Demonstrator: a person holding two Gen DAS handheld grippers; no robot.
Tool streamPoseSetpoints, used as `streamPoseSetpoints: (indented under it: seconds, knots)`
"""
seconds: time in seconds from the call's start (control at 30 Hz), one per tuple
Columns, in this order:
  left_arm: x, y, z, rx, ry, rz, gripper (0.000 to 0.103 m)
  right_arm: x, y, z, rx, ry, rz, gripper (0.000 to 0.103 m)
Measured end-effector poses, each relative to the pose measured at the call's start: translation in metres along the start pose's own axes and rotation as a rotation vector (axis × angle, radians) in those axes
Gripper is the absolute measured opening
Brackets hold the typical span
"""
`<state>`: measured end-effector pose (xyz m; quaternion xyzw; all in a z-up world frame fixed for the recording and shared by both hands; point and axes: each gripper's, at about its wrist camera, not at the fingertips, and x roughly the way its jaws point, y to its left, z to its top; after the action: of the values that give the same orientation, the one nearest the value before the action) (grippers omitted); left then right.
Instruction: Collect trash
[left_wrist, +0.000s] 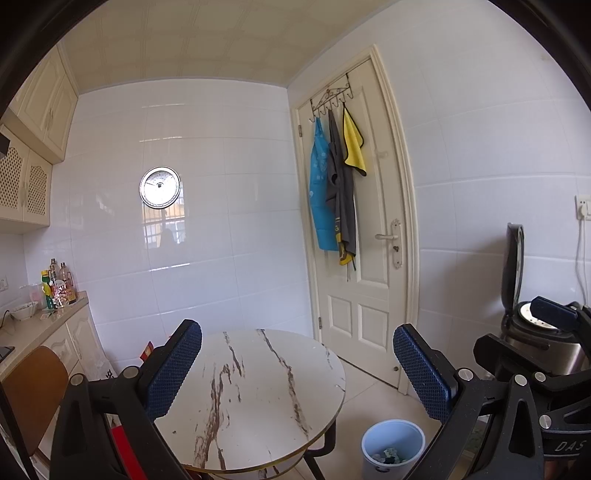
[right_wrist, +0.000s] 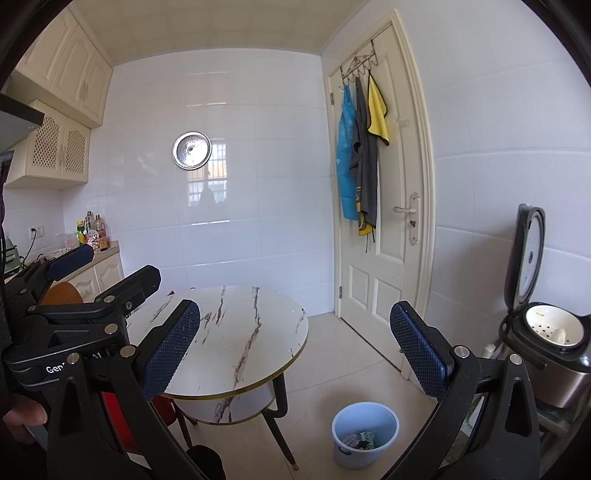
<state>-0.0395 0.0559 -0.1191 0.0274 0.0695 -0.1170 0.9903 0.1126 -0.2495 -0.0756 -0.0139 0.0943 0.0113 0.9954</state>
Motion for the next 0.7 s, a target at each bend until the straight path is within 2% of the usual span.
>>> streamPoseSetpoints:
  seconds: [0.7]
  knots:
    - [0.006, 0.013, -0.003, 0.001, 0.002, -0.001, 0.102, 0.001, 0.002, 0.0, 0.001, 0.003, 0.003, 0.103]
